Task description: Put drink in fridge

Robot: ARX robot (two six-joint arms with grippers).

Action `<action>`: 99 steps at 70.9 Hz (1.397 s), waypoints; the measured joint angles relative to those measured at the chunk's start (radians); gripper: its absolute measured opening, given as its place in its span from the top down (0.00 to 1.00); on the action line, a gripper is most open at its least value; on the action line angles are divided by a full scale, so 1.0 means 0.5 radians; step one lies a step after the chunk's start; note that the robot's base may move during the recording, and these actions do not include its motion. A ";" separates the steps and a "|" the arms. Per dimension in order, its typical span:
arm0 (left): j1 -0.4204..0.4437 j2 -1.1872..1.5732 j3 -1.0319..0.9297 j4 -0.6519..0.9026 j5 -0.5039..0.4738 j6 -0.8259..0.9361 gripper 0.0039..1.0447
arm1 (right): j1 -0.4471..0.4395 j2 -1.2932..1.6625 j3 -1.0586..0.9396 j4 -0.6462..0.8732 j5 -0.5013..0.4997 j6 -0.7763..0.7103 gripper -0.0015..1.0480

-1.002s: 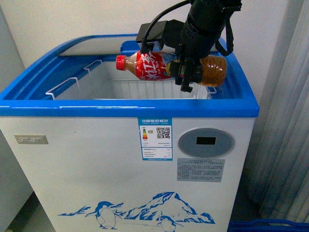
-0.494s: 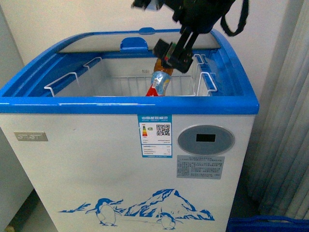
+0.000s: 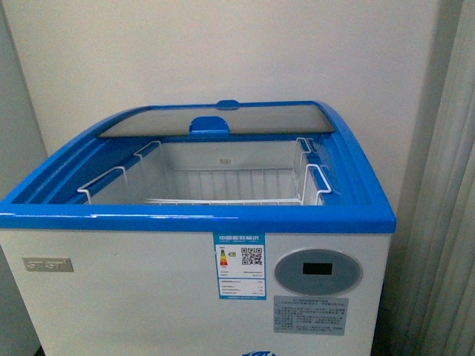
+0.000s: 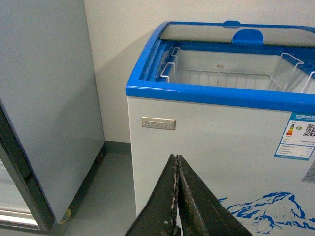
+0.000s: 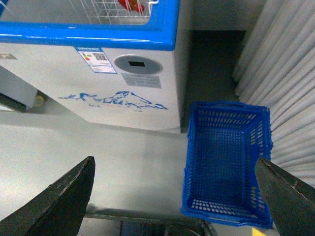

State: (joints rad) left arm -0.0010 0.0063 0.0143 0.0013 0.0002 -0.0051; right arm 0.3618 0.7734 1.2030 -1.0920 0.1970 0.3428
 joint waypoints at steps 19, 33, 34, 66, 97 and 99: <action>0.000 0.000 0.000 0.000 0.000 0.001 0.98 | -0.185 -0.804 -1.263 1.805 0.126 -0.586 0.52; 0.000 -0.001 0.000 0.000 0.000 0.001 0.98 | -0.424 -1.028 -1.675 1.970 -0.127 -0.662 0.88; 0.000 0.000 0.000 0.000 0.000 0.001 0.98 | -0.475 -1.046 -1.701 1.977 -0.221 -0.665 0.92; 0.000 0.000 0.000 0.000 0.000 0.001 0.98 | -0.717 -1.307 -2.122 2.123 -0.394 -0.676 0.97; 0.000 -0.001 0.000 0.000 0.000 0.001 0.98 | -0.719 -1.421 -2.271 2.160 -0.394 -0.676 0.97; 0.000 0.000 0.000 0.000 0.000 0.001 0.98 | -0.719 -1.426 -2.276 2.163 -0.394 -0.676 0.97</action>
State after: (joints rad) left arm -0.0010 0.0063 0.0143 0.0013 0.0002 -0.0048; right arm 0.0025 0.0605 0.0650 -0.0105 -0.0002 0.0048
